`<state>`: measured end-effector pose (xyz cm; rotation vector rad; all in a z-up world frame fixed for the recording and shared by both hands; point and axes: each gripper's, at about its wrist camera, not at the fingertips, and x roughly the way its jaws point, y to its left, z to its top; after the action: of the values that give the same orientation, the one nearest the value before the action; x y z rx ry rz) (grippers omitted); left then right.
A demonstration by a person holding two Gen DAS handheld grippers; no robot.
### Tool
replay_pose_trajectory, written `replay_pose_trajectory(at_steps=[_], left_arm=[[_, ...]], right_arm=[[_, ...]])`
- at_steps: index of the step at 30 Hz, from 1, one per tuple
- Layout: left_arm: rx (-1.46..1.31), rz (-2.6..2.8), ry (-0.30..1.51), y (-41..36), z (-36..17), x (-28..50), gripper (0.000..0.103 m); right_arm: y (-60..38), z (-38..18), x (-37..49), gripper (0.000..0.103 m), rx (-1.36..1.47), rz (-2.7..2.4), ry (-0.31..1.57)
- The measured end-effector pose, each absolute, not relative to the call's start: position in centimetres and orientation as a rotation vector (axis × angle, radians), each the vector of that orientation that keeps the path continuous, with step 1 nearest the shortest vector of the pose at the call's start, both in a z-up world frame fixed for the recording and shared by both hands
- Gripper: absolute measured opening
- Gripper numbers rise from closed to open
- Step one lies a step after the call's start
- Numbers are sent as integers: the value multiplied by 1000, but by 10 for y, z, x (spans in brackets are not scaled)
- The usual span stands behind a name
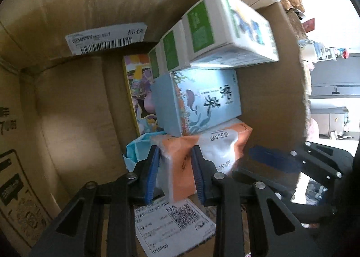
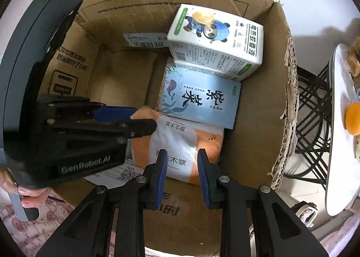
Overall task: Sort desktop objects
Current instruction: 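Lower the tissue pack into the cardboard box and open the right gripper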
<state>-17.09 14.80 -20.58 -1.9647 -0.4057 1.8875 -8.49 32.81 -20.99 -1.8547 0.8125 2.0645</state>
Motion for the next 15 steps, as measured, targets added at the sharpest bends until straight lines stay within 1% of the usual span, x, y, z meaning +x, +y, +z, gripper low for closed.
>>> replay_pose_trajectory(at_steps=[8, 13, 14, 15], left_arm=[[-1998, 1846, -523, 138, -214, -174, 33], [-1972, 1938, -485, 128, -201, -169, 33], [-1980, 1925, -491, 128, -202, -169, 33], [-1993, 1900, -504, 128, -205, -169, 31]], right_arm=[[330, -226, -99, 24, -1917, 2038, 778], [325, -240, -107, 24, -1965, 2006, 735], [324, -241, -109, 24, -1992, 2017, 694], [324, -241, -109, 24, -1998, 2015, 685]])
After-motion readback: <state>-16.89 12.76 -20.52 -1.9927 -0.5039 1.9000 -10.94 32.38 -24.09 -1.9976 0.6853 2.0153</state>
